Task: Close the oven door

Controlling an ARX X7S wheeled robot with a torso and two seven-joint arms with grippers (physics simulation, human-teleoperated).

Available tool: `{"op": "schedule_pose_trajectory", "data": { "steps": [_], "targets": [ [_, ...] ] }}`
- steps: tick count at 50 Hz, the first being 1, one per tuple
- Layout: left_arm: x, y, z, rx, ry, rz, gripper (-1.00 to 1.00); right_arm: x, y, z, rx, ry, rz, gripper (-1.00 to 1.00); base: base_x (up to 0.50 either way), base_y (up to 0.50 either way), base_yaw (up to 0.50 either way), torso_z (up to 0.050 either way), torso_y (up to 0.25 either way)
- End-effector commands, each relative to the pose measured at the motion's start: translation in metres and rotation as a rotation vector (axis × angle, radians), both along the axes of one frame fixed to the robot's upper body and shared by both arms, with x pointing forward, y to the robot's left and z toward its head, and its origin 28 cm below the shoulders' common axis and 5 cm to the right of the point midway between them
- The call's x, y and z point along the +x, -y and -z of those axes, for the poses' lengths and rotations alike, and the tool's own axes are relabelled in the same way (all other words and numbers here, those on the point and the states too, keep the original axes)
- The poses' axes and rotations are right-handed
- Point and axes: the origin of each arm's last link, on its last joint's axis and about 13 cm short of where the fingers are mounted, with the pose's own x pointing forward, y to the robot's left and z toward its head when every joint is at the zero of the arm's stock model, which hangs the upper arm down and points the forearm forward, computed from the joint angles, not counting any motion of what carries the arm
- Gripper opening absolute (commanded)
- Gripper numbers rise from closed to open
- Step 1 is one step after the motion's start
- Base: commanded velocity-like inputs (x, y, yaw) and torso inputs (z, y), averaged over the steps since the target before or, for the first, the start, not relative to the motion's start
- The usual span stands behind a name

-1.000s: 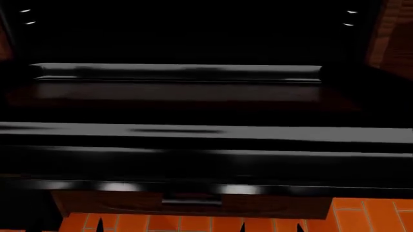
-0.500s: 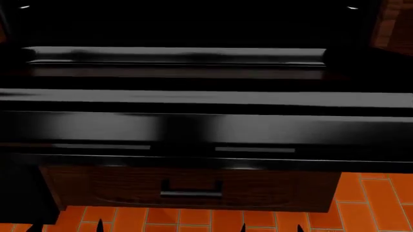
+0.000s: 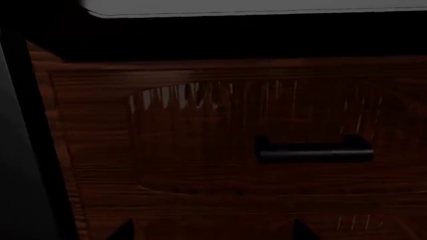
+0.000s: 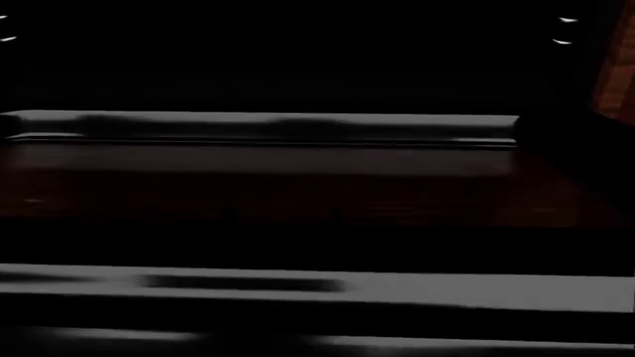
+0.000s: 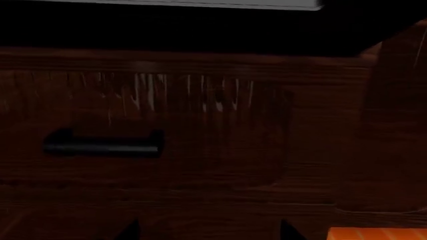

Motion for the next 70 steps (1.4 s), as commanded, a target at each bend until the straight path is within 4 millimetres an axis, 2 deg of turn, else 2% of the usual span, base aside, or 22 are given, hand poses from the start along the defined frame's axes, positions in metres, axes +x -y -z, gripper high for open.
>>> {"op": "schedule_pose_trajectory", "data": {
  "steps": [1,23,42,46,47,51,52,56,63,70],
  "targets": [
    [0.0,0.0,0.0,0.003,-0.001,-0.004,1.0,0.0,0.0,0.0,0.002,0.003,-0.002,1.0,0.25,0.0,0.0,0.0,0.0],
    [0.0,0.0,0.0,0.002,0.0,-0.003,1.0,-0.001,0.0,0.0,0.004,0.003,0.0,1.0,0.23,0.0,0.0,0.0,0.0],
    [0.002,-0.002,-0.002,-0.031,0.006,-0.004,1.0,0.0,0.0,-0.002,0.014,0.016,0.003,1.0,0.0,0.0,0.0,0.0,0.0],
    [0.002,-0.001,-0.004,-0.014,0.034,-0.022,1.0,0.0,0.002,-0.004,0.047,0.031,0.012,1.0,0.0,0.0,0.0,0.0,0.0],
    [-0.001,0.003,-0.004,0.058,0.076,-0.015,1.0,0.0,0.002,-0.006,0.056,0.048,0.014,1.0,0.0,0.0,0.0,0.0,0.0],
    [0.0,0.003,-0.009,0.029,0.069,-0.009,1.0,-0.002,0.002,-0.016,0.069,0.099,0.013,1.0,0.0,0.0,0.0,0.0,0.0],
    [0.003,0.002,-0.012,0.014,0.017,-0.016,1.0,-0.002,0.005,-0.02,0.11,0.1,0.028,1.0,0.0,0.0,0.0,0.0,0.0],
    [0.006,0.0,-0.023,0.002,0.012,-0.054,1.0,-0.003,0.01,-0.032,0.092,0.13,0.037,1.0,0.0,0.0,0.0,0.0,0.0],
    [0.001,0.0,-0.08,-0.038,0.13,-0.095,1.0,-0.003,0.013,-0.066,0.072,0.182,0.053,1.0,0.0,0.0,0.0,0.0,0.0],
    [0.002,0.0,-0.111,-0.059,0.108,-0.102,1.0,-0.004,0.02,-0.09,0.095,0.207,0.055,1.0,0.0,0.0,0.0,0.0,0.0]
  ]
}}
